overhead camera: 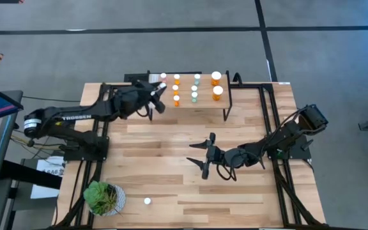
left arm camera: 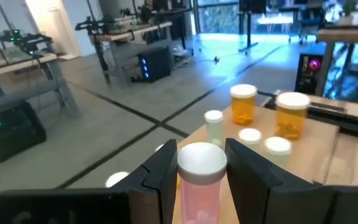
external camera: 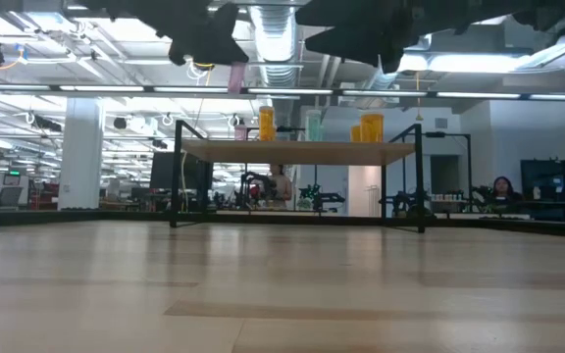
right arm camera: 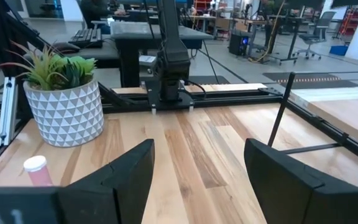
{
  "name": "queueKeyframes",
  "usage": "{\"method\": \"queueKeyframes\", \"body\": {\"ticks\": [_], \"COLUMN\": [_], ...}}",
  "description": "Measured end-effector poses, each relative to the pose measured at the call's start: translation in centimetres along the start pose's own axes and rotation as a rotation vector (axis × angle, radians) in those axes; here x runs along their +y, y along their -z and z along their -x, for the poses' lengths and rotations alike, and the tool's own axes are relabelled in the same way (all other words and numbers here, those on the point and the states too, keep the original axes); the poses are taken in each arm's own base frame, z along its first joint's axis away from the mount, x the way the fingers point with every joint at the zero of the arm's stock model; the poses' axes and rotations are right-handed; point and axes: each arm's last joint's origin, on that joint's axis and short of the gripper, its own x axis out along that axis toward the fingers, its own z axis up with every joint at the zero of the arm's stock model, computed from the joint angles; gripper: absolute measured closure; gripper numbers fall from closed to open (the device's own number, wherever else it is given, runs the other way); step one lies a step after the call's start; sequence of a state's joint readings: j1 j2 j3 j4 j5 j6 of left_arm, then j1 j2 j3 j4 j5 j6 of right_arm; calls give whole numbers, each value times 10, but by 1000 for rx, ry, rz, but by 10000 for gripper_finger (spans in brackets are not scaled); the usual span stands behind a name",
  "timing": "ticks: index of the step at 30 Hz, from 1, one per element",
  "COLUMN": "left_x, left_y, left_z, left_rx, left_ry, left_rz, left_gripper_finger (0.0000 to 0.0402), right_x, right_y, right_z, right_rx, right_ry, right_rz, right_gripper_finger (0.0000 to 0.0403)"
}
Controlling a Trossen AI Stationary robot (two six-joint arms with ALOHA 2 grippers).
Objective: Pick and place medicine bottles onto shelf by color
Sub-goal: Put the top small pink pill bottle on the shelf aligned with the other small pink pill bottle
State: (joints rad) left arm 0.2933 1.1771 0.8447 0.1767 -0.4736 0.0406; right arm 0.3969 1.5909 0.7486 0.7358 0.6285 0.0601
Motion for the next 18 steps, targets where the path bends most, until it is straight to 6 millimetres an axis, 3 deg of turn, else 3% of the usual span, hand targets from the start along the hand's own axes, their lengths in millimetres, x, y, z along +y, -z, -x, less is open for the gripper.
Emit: {"method": "queueKeyframes", "body": {"ticks": [9, 18], "left_x": [19, 25], "left_y": [46, 55], "left_z": [-2, -4], "left_rx": [-139, -100], "left_ry": [34, 15], "left_rz": [139, 107], "left_gripper_finger": [301, 301], "right_x": [0, -4], "right_y": [0, -1], "right_z": [0, -2], "right_rx": [1, -8], "right_ry": [-1, 14], "right_rz": [-3, -11], "right_gripper_finger": [132, 132]}}
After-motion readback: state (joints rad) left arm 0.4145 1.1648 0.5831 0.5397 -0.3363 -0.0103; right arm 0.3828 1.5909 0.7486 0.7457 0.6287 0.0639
